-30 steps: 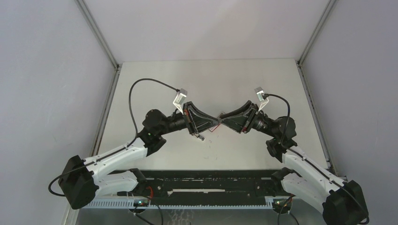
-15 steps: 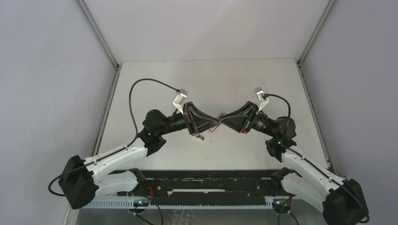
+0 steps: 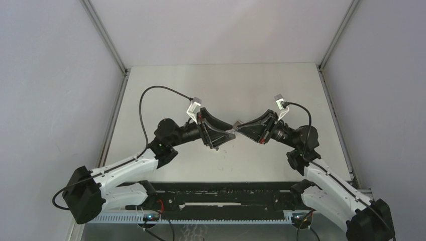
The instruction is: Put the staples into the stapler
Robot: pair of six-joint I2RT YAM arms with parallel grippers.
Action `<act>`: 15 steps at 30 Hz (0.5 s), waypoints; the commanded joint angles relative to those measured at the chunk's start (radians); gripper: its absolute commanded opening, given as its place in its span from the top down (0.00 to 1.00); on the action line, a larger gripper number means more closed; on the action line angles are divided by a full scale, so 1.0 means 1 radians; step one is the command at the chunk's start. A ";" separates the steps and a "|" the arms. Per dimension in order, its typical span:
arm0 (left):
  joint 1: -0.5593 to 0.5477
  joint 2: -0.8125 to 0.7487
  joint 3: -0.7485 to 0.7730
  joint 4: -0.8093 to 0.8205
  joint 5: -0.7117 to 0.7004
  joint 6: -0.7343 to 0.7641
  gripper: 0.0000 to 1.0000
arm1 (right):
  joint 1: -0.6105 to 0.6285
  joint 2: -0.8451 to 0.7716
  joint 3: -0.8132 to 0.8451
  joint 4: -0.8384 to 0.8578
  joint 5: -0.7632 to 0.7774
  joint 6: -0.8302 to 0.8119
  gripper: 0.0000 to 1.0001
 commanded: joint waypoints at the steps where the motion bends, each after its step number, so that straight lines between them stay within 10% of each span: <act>1: 0.020 0.006 -0.019 -0.076 -0.086 0.137 0.28 | -0.056 -0.115 0.054 -0.313 0.060 -0.235 0.91; 15: 0.010 0.681 0.421 -0.216 -0.183 0.579 0.30 | -0.097 -0.274 0.134 -0.997 0.441 -0.618 0.91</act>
